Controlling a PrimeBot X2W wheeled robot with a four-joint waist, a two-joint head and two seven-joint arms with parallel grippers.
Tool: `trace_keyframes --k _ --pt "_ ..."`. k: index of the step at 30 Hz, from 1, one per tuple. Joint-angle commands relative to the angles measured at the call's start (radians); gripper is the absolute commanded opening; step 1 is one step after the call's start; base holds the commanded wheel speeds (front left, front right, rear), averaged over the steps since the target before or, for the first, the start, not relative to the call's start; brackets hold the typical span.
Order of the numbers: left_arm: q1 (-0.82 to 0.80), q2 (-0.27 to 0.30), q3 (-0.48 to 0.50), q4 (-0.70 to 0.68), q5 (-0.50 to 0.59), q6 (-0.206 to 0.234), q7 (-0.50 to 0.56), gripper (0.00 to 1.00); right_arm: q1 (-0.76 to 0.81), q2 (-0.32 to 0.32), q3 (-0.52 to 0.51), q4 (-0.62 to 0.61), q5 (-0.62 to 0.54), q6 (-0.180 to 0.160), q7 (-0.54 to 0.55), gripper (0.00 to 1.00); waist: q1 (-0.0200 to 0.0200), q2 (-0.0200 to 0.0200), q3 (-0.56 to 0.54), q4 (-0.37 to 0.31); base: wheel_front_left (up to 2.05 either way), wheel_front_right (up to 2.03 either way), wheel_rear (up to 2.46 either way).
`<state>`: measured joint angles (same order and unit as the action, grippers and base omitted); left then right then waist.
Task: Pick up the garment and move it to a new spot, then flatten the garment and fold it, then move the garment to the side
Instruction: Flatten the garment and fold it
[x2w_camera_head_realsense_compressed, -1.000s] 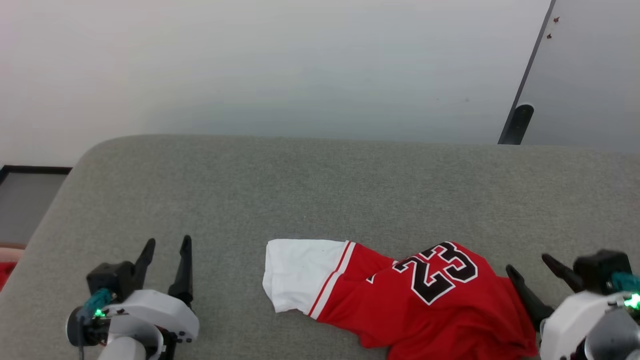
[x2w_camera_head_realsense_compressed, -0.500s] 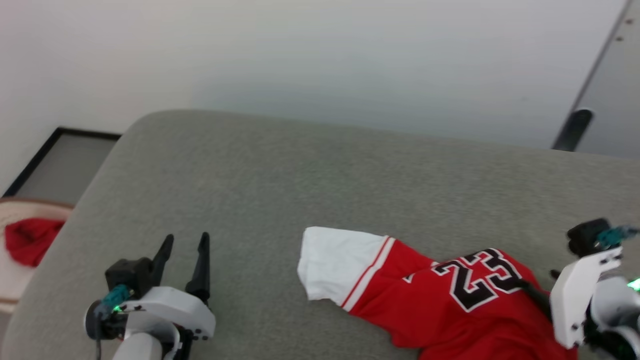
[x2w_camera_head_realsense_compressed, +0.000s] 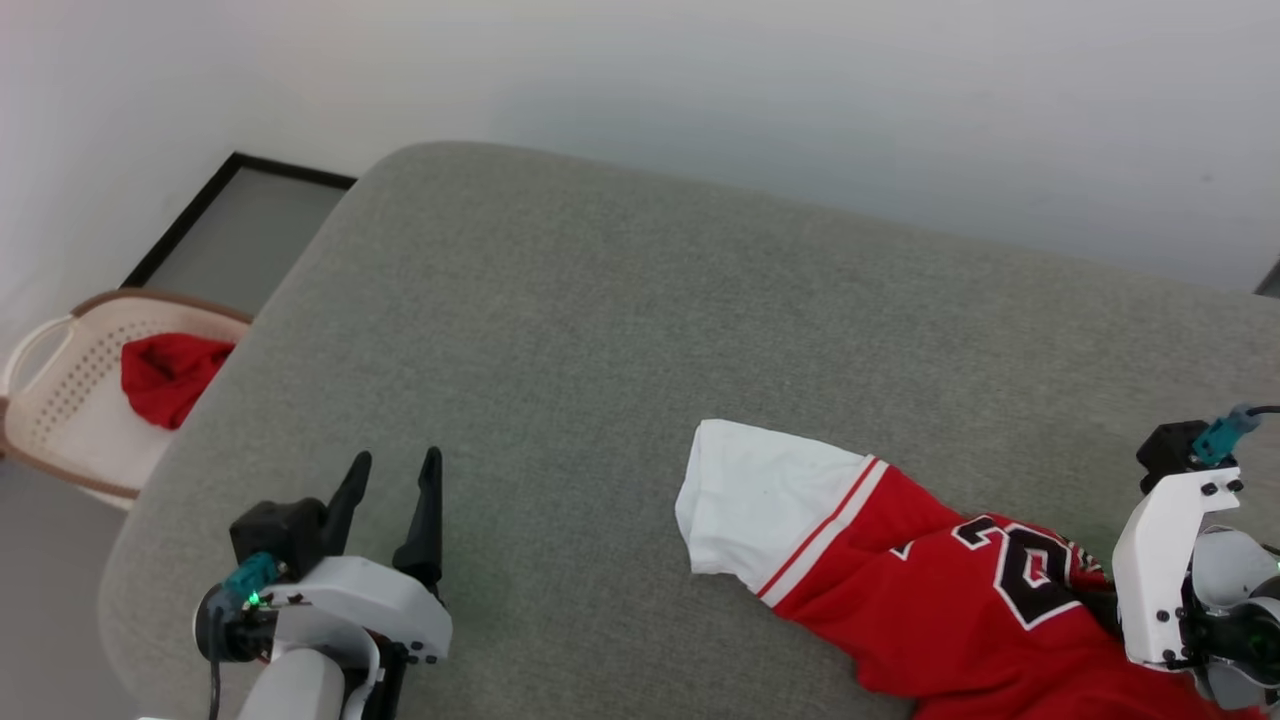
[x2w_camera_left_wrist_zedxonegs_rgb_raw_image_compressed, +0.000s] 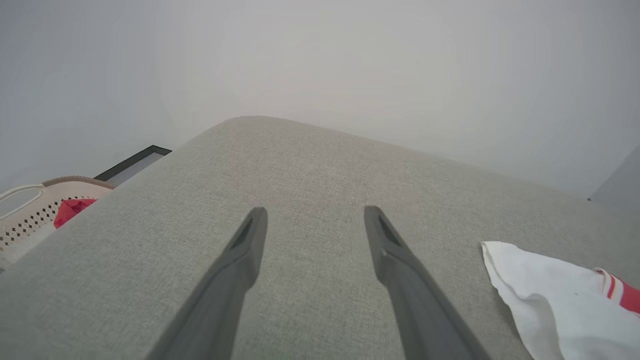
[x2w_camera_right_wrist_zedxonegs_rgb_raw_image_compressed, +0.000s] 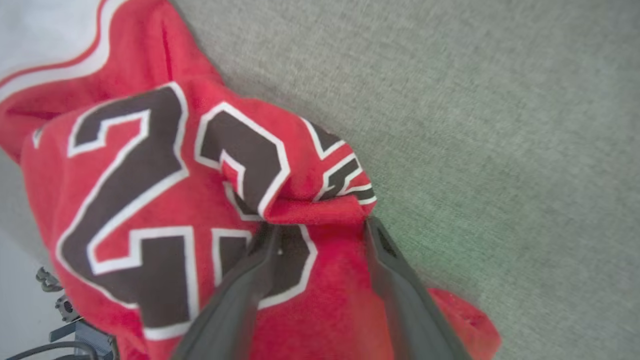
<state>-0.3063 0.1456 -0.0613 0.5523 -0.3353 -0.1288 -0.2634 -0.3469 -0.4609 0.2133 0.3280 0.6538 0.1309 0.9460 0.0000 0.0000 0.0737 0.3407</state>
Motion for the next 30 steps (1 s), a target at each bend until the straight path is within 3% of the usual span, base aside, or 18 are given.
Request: trace_keyframes --k 1,5,10,18,30 --pt "-0.005 0.003 0.002 0.001 -0.006 -0.003 -0.001 1.00 -0.010 -0.005 0.007 -0.001 0.000 0.000 0.013 0.00 0.0000 0.0000 0.009 0.009 0.00 0.00 0.00" --pt "-0.005 0.005 0.006 0.008 -0.006 -0.003 -0.001 1.00 -0.013 -0.014 -0.001 -0.014 -0.012 0.000 0.036 0.00 0.0000 0.0000 0.001 -0.001 0.00 0.00 0.00" --pt "-0.004 0.005 0.004 0.011 -0.010 -0.003 -0.001 1.00 -0.036 -0.011 -0.008 -0.054 -0.025 0.000 -0.013 0.00 0.0000 0.0000 -0.016 -0.018 0.00 0.00 0.00" --pt "0.012 0.020 0.015 0.022 -0.010 -0.003 -0.001 1.00 -0.045 -0.056 0.111 -0.238 -0.046 0.000 -0.091 0.00 0.0000 0.0000 -0.057 -0.050 0.00 0.00 0.00" --pt "0.045 0.029 0.038 0.022 -0.007 -0.003 -0.001 1.00 0.137 -0.056 0.207 -0.573 0.009 0.000 0.042 0.00 0.0000 0.0000 -0.102 -0.071 0.00 0.00 0.00"
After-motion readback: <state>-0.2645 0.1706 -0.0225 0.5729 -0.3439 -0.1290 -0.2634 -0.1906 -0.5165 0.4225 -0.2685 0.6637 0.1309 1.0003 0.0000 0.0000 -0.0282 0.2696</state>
